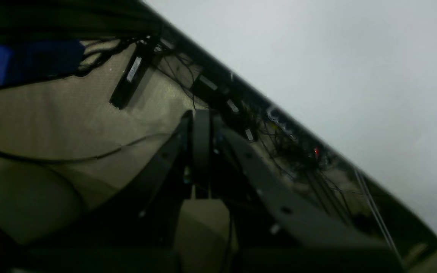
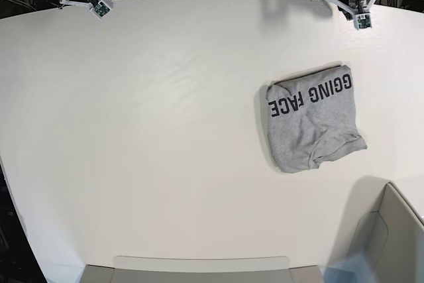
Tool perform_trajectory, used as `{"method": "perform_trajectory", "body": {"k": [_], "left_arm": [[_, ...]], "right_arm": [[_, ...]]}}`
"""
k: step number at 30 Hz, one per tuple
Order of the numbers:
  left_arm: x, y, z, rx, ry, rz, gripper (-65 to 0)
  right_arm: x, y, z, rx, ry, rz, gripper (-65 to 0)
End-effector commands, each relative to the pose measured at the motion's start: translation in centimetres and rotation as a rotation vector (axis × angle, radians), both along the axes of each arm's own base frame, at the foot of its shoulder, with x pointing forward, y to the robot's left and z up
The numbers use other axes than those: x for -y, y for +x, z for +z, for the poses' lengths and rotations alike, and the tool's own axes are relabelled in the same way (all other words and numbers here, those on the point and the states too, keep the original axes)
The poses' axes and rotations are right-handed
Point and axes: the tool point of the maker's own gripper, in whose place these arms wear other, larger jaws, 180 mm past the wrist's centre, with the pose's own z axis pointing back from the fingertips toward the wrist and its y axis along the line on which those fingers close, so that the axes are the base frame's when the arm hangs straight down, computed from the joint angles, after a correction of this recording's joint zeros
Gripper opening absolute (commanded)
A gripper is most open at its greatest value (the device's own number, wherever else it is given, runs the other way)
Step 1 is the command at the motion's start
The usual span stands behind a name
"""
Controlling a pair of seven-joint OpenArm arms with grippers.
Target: Fold the T-shirt properly
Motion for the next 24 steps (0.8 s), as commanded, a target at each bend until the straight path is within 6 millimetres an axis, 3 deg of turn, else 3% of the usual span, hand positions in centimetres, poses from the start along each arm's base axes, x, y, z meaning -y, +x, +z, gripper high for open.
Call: {"method": "perform_trajectory", "body": {"k": [1,6,13,18,24], "left_arm": [[0.1,0.3,0.6,0.019,0.011,-0.017,-65.0],[0.2,2.0,1.0,0.061,0.009,-0.019,-65.0],[0.2,2.0,0.9,0.056,0.008,-0.016,-65.0],[0.4,0.5,0.0,-0.016,-0.016,0.006,-65.0],[0.5,-3.8,-0.8,-0.124,-0.021,0.013,-65.0]], "right_arm": [[-0.8,-0.2,0.4,0.016,0.032,-0.001,-65.0],[-1.4,-0.2,0.3,0.022,0.051,-0.02,-65.0],[0.3,-1.0,0.1,-0.005,-0.023,0.019,-65.0],[1.8,-3.7,-0.3,-0.078,-0.093,0.049,-65.0],[2.2,-7.5,-0.3,-0.176,-0.095,0.072,-65.0]]}}
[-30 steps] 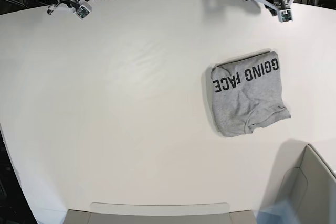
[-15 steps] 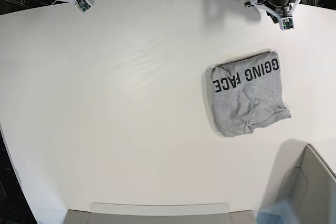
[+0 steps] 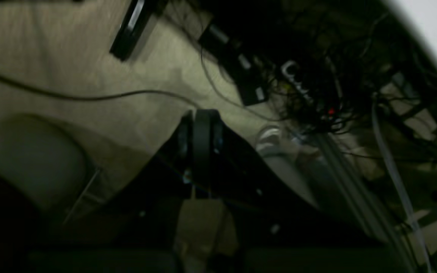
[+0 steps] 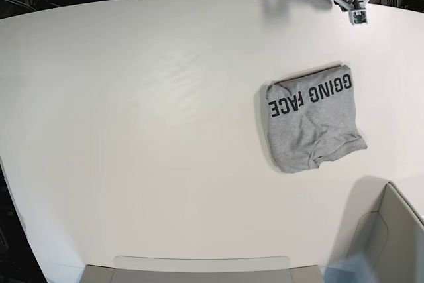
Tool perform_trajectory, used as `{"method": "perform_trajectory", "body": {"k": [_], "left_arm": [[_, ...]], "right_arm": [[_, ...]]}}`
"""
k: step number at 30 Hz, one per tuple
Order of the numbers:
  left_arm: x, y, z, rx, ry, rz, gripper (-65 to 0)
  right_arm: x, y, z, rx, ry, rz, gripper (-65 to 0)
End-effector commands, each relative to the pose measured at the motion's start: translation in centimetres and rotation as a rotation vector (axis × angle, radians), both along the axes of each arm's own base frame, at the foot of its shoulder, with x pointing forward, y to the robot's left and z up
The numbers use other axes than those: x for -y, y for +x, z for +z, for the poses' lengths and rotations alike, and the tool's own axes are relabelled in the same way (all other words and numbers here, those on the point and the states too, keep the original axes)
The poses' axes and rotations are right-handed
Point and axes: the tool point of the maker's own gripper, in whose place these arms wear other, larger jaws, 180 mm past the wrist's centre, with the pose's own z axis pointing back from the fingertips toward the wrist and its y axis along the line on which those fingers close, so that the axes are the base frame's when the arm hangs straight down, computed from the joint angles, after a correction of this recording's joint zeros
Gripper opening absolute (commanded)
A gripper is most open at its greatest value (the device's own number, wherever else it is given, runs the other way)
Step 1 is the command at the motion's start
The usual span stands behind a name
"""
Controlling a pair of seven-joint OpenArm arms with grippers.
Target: Fold the T-shirt properly
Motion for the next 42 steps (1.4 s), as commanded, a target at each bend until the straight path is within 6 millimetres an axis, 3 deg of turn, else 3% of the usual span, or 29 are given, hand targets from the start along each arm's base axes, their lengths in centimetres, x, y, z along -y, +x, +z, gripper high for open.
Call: {"method": "perform_trajectory", "body": {"k": [1,6,10,14,22,26,32,37,42], "left_arm": [[0.0,-1.0,0.4,-0.009,0.008,0.002,-65.0],[0.6,-4.2,-0.1,-0.086,-0.007,0.02,-65.0],[0.5,-5.4,-0.7,-0.126,-0.011,0.029,-65.0],[0.0,-7.1,-2.1,-0.188,-0.01,0.047,-65.0],[2.6,-11.8,-7.8,-0.394,-0.094,0.049,-65.0],[2.7,-13.5,-11.2,-0.483,-0.104,0.064,-65.0],[2.9,-15.2,-15.8,-0.582,-0.197,0.216,-65.0],[1.8,-16.7,-18.1,-0.616,-0.187,0.28,-65.0],[1.1,-16.5,-19.8,-0.628,-0.164,0.304,-65.0]], "right_arm": [[-0.1,-0.3,0.3,-0.001,0.008,0.013,-65.0],[0.3,-2.3,-0.1,-0.069,0.006,0.038,-65.0],[0.8,-5.6,-2.3,-0.2,0.018,0.052,-65.0],[1.0,-6.4,-4.5,-0.249,0.036,0.04,-65.0],[1.4,-7.8,-9.0,-0.367,0.045,0.009,-65.0],[1.5,-9.2,-11.6,-0.416,0.065,-0.008,-65.0],[3.4,-9.3,-15.5,-0.434,-0.065,-0.008,-65.0],[5.1,-8.8,-18.3,-0.392,-0.159,-0.05,-65.0],[6.9,-7.9,-20.7,-0.292,-0.205,-0.097,-65.0]]}}
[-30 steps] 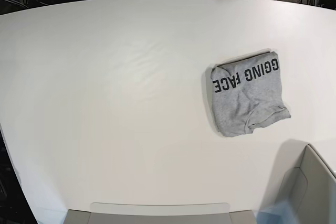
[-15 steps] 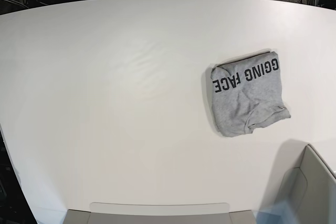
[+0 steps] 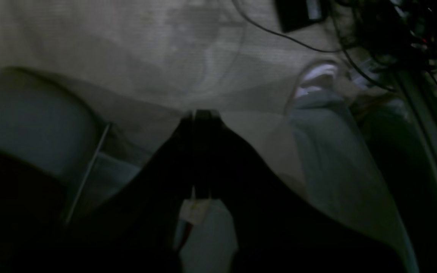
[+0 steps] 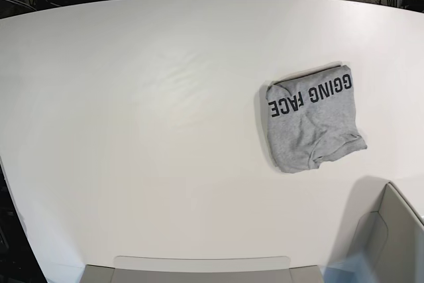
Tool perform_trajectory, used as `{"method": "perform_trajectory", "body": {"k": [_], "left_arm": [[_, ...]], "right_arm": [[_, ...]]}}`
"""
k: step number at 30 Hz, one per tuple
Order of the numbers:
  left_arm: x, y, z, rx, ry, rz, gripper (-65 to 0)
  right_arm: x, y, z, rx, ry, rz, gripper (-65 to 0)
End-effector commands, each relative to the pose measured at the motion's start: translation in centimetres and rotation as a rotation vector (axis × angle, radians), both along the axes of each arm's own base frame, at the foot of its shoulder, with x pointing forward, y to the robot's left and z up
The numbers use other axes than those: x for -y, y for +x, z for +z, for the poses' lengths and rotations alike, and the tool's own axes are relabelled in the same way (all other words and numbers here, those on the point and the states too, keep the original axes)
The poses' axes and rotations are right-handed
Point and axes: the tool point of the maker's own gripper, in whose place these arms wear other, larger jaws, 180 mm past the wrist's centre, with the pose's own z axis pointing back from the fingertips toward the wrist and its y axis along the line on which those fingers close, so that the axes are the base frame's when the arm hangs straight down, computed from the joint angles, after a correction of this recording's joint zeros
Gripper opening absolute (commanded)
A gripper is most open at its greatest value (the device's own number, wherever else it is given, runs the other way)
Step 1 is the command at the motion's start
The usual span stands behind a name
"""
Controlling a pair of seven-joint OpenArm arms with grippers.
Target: Fold the T-shirt properly
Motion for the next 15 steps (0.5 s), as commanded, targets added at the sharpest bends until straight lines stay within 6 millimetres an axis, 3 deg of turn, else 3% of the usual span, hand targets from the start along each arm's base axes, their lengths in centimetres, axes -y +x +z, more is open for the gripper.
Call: {"method": "perform_trajectory", "body": {"k": [1,9,15], "left_arm": [[-0.6,0.0,-0.1,-0.004,0.019,-0.003,-65.0],[-1.3,0.8,-2.0,0.006,0.071,-0.006,-65.0],[-1.7,1.2,-2.4,0.039,0.097,-0.023,-65.0]], "right_arm": [[1.0,0.1,-0.2,0.016,-0.018,-0.002,-65.0],[-0.6,2.0,-1.6,0.176,0.085,0.015,-65.0],[-0.9,1.4,-1.7,0.148,0.111,0.098,-65.0]]}}
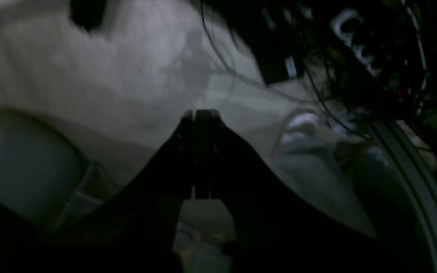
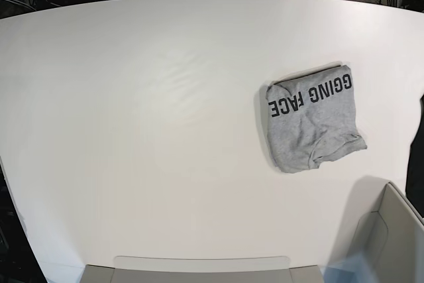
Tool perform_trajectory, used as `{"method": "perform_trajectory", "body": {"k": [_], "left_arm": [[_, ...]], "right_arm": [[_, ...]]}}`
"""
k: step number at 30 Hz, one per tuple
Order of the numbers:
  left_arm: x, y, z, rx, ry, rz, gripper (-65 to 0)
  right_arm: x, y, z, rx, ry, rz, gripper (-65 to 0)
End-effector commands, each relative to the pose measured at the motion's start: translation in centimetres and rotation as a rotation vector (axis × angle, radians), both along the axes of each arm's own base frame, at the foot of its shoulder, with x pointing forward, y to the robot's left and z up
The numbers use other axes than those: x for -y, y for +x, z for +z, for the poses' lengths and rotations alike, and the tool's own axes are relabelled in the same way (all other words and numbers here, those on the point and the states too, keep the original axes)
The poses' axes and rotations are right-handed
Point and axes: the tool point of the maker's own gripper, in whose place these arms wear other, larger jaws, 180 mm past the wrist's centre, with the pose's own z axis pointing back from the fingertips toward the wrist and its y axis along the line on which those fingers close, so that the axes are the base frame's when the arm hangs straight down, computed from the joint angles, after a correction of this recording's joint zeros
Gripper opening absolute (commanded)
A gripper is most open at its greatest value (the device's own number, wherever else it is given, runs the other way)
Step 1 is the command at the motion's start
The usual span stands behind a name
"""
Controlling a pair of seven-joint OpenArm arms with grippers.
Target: Fold the T-shirt properly
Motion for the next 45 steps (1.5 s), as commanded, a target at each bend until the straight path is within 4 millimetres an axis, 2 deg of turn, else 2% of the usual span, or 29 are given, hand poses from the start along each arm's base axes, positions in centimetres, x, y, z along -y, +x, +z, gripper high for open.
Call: {"method": "perform_trajectory", "body": {"k": [1,7,9,14,15,18,20,22,27,34,37,43,45], "left_arm": [[-0.5,0.3,0.0,0.002,0.014,-0.005,-65.0],[-0.4,0.9,-0.4,-0.014,0.012,0.007,-65.0],[-0.3,1.0,-0.5,-0.012,0.01,0.009,-65.0],[-0.3,1.2,-0.5,-0.009,0.01,0.009,-65.0],[-0.2,2.0,-0.6,0.004,0.008,0.01,-65.0],[1.9,4.1,-1.3,0.036,-0.025,0.018,-65.0],[3.0,4.7,-1.6,0.047,-0.043,0.022,-65.0],[3.9,4.8,-1.7,0.049,-0.058,0.025,-65.0],[4.3,4.9,-1.8,0.054,-0.062,0.025,-65.0],[6.5,4.8,-2.1,0.053,-0.096,0.035,-65.0],[6.5,4.8,-2.1,0.052,-0.094,0.033,-65.0],[6.9,4.8,-2.1,0.053,-0.101,0.036,-65.0],[6.9,4.9,-2.1,0.054,-0.1,0.037,-65.0]], "right_arm": [[0.0,0.1,0.1,-0.005,0.01,0.027,-65.0],[-0.7,0.0,-0.3,-0.048,0.033,0.186,-65.0],[-1.7,-0.3,-0.7,-0.07,0.041,0.23,-65.0],[-1.5,-1.3,-1.2,-0.132,0.005,0.307,-65.0],[-1.3,-1.5,-1.2,-0.143,-0.003,0.323,-65.0],[-0.8,-0.9,-1.3,-0.145,-0.026,0.353,-65.0],[-0.5,-0.7,-1.3,-0.143,-0.028,0.366,-65.0],[-0.4,0.1,-1.3,-0.133,-0.029,0.376,-65.0],[-0.6,0.4,-1.4,-0.129,-0.027,0.392,-65.0],[0.7,0.5,-1.2,-0.133,-0.046,0.395,-65.0],[0.6,1.6,-1.3,-0.116,-0.048,0.394,-65.0],[0.6,1.6,-1.3,-0.118,-0.05,0.395,-65.0],[-0.1,1.6,-1.5,-0.116,-0.04,0.393,-65.0]]}}
